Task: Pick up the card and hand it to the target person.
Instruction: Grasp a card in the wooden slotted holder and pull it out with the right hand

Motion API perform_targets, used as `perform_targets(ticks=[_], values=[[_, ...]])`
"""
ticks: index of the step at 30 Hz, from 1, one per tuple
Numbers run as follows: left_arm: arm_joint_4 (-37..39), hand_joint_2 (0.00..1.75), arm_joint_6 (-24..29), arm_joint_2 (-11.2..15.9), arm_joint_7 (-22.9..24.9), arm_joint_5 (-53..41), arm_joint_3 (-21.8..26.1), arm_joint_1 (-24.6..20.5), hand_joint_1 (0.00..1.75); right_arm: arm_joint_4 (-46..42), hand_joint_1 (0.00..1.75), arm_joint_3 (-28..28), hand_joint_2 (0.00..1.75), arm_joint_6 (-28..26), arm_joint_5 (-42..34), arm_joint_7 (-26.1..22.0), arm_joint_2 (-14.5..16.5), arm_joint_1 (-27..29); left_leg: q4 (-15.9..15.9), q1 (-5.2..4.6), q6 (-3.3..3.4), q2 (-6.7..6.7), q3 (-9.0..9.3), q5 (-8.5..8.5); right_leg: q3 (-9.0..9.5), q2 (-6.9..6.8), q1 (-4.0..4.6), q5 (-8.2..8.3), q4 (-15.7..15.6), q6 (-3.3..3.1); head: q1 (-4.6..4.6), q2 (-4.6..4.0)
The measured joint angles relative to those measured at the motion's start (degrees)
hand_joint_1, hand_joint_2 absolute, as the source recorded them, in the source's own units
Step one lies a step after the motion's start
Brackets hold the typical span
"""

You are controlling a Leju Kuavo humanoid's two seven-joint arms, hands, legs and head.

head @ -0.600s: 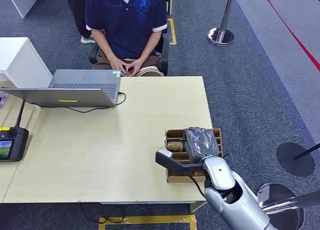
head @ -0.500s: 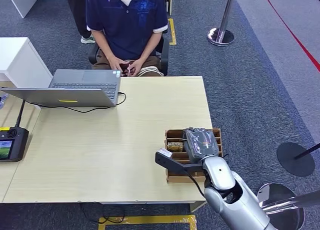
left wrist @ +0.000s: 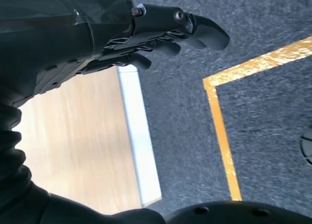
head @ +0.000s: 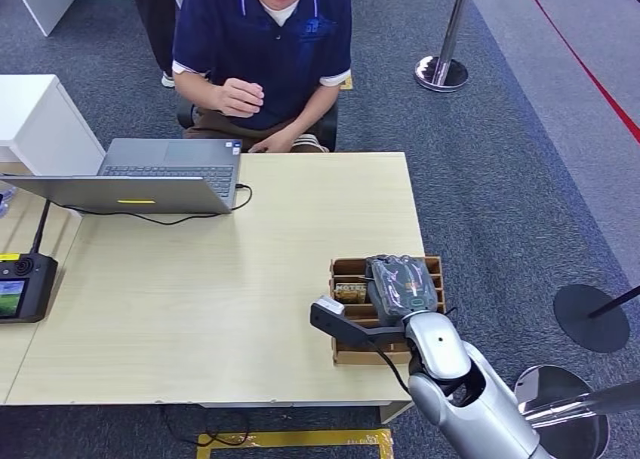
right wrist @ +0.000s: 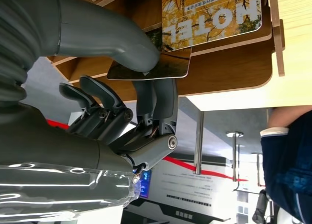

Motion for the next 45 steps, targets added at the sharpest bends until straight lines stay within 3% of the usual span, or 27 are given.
perform_targets(ticks=[28, 35, 45], values=[[0.0, 1.75, -0.2, 0.1, 1.1, 1.2, 0.0, 0.0, 0.00, -2.2, 1.68, -1.8, 1.75, -0.6, -0.7, -0.4, -0.6, -0.5, 0.0, -0.01, 0.00, 0.00, -0.01, 0.00, 0.00, 0.00, -0.01, 0.00, 0.0, 0.00, 0.00, 0.00], [0.0, 1.75, -0.3, 0.1, 0.9, 1.5, 0.0, 0.0, 0.00, -6.6, 1.68, -7.4, 1.75, -0.3, -3.0, -1.9, -2.8, -4.7, 0.0, -0.03, 0.00, 0.00, -0.02, 0.00, 0.01, 0.00, -0.02, 0.02, 0.0, 0.01, 0.02, 0.00], [0.0, 1.75, -0.6, 0.1, 1.2, 2.3, 0.1, 0.0, 0.00, -5.0, 1.68, -12.5, 1.75, 3.8, -7.4, -3.8, -3.0, -15.8, 0.0, 0.00, 0.00, 0.00, -0.02, 0.01, 0.01, 0.00, 0.00, 0.03, 0.0, 0.01, 0.00, 0.00]])
